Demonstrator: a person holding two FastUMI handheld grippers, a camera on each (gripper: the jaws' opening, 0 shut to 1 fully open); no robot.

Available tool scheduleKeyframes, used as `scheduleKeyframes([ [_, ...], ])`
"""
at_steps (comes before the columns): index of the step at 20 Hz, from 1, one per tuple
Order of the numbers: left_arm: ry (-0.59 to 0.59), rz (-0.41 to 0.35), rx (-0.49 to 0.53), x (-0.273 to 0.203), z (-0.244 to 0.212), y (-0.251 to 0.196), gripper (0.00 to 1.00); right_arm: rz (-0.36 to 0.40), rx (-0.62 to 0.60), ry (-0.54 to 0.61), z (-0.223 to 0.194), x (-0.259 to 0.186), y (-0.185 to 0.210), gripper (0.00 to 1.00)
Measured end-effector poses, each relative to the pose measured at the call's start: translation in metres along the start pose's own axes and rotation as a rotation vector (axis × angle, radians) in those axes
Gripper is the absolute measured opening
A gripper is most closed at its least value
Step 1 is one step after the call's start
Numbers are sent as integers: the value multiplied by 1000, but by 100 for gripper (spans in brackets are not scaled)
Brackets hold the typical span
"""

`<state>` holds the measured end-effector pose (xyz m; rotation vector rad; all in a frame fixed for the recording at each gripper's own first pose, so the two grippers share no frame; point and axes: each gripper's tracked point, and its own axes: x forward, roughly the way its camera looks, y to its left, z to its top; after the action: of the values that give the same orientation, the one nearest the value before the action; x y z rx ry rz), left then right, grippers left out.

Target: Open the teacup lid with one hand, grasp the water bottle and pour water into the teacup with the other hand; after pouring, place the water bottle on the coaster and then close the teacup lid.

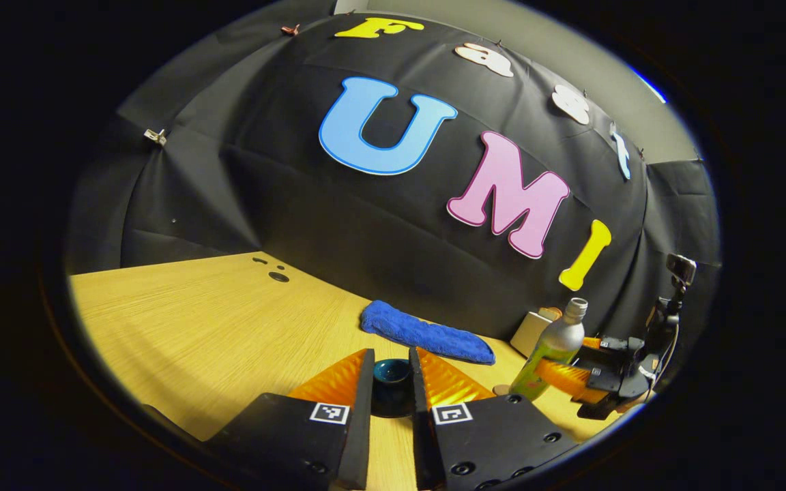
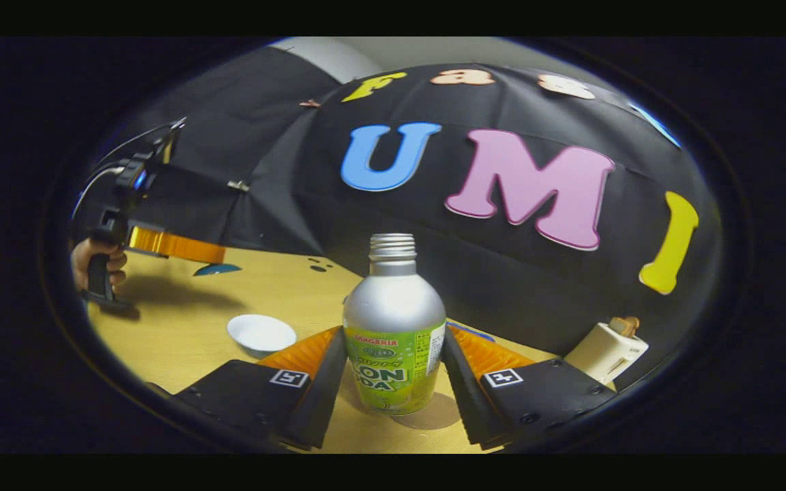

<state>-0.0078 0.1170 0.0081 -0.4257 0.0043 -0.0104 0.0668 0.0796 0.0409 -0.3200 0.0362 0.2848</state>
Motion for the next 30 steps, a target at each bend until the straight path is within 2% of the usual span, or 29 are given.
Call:
scheduleKeyframes([
  [4,6,-7,-3,0,-2,-3,30,-25,256,30,-34,28,-61,77],
  [7,4,-3,-2,0,-2,-1,30,-64,349,54,-59,33,-74,77],
  [16,9,-4,-7,1,-3,-1,30,-72,361,29,-58,32,-76,78],
  [21,13,-9,-7,1,-6,-4,30,-68,374,81,-69,32,-72,82],
  [23,13,-12,-3,1,-6,-6,30,-53,400,97,-74,28,-66,86],
  [25,17,-13,3,2,-9,-8,30,-62,399,100,-77,22,-65,99],
  [30,25,-28,26,6,-15,-19,30,-107,368,83,-68,-7,-70,100],
])
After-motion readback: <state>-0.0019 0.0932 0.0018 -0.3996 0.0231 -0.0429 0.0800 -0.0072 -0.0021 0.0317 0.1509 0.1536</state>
